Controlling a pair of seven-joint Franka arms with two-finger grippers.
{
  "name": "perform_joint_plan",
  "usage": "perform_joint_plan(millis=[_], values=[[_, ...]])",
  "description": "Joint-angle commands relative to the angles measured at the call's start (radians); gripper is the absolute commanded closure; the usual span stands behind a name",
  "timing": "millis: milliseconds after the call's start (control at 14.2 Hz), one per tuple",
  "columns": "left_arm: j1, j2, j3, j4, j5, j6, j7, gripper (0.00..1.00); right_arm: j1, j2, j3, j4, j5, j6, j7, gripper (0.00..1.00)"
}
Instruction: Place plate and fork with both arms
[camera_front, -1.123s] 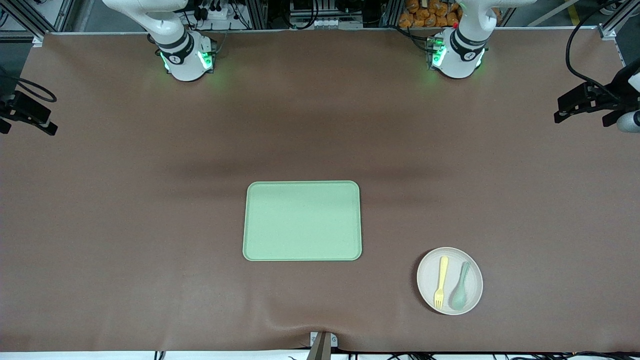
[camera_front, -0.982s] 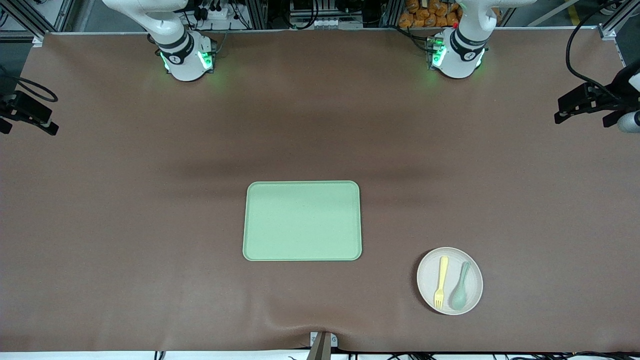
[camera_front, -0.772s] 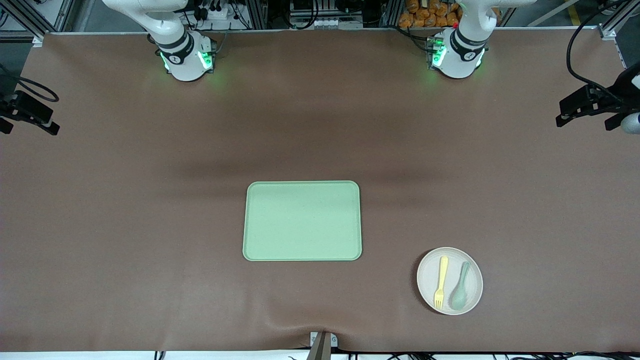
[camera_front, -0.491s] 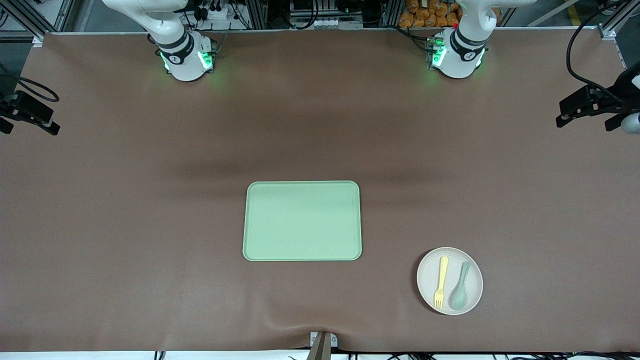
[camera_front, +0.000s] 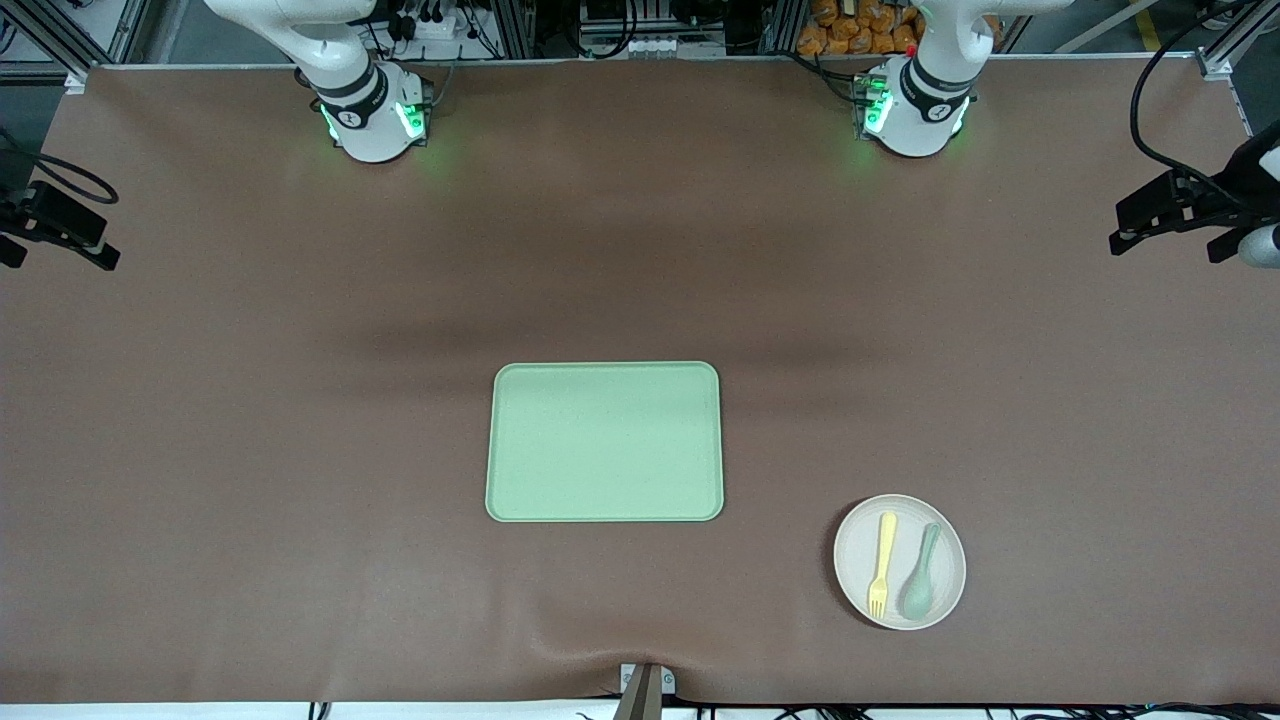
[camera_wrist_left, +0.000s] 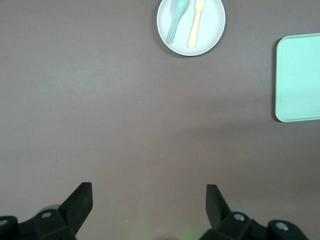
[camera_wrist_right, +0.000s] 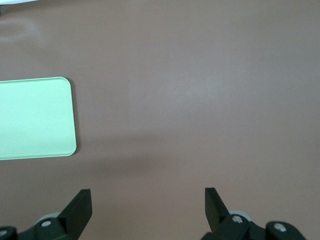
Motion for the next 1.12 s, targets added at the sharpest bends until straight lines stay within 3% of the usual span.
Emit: perform_joint_plan(millis=[0, 491, 1053], values=[[-0.004, 0.015, 0.000, 0.009, -0.013, 0.005, -0.001, 0.00, -0.016, -0.003, 0.012, 0.001, 0.010, -0.004, -0.002, 0.00], [-0.003, 0.058, 0.000, 0.006, -0.013, 0.027, -0.004, 0.00, -0.016, -0.003, 0.012, 0.001, 0.010, -0.004, -0.002, 0.00], [0.013, 0.225, 0.004, 0.009, -0.008, 0.163, -0.004, 0.00, -0.018, -0.003, 0.012, 0.000, 0.010, -0.004, -0.004, 0.00]])
